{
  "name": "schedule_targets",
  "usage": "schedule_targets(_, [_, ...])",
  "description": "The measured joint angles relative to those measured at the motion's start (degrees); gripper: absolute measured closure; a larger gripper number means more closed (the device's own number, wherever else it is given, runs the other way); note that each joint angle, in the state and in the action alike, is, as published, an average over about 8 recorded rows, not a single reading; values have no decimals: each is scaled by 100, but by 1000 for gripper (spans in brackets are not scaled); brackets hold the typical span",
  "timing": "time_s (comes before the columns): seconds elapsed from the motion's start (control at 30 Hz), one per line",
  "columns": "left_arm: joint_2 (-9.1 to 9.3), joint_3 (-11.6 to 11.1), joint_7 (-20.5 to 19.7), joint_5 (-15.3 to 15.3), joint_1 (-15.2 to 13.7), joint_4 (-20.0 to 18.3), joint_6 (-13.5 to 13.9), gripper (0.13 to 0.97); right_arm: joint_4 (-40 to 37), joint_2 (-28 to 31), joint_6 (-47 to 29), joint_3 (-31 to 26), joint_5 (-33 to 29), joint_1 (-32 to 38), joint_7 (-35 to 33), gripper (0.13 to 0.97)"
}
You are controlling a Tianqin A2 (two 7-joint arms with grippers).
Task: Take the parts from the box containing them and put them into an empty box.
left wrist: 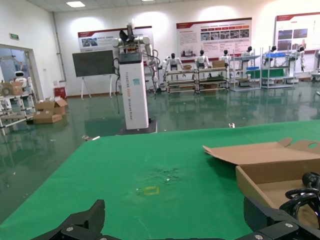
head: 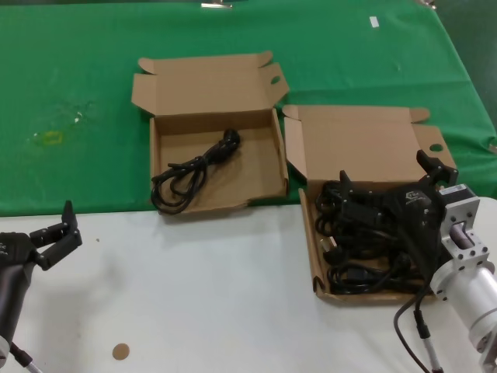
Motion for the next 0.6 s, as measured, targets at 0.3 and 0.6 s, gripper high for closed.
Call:
schedule_targets(0.3, [0, 0, 0, 0, 0, 0, 0, 132, 0, 0, 0, 0, 0, 0, 0, 129])
schedule_targets(0.6, [0, 0, 0, 0, 0, 0, 0, 132, 0, 0, 0, 0, 0, 0, 0, 129])
